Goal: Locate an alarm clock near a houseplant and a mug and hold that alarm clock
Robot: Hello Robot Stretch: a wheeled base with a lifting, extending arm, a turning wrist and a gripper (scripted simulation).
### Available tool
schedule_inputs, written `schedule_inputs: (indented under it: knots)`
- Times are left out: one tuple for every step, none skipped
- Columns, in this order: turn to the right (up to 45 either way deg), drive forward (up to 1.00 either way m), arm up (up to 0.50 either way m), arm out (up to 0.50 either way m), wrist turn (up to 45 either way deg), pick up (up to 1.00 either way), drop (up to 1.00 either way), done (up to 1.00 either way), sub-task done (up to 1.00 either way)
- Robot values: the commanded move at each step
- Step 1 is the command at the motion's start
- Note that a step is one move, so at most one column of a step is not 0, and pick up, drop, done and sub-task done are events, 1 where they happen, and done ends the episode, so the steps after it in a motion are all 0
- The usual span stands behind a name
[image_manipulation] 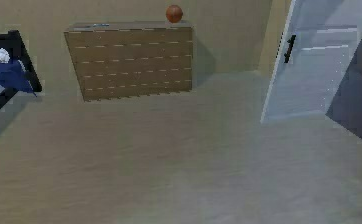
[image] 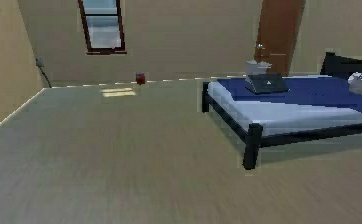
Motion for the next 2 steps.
schedule_inputs:
  knots:
    - [-12.0,0.00,0.00,0.00,0.0,0.00,0.00,0.00,0.00]
    - [0.0,0.85,0.00,0.00,0.0,0.00,0.00,0.00,0.00]
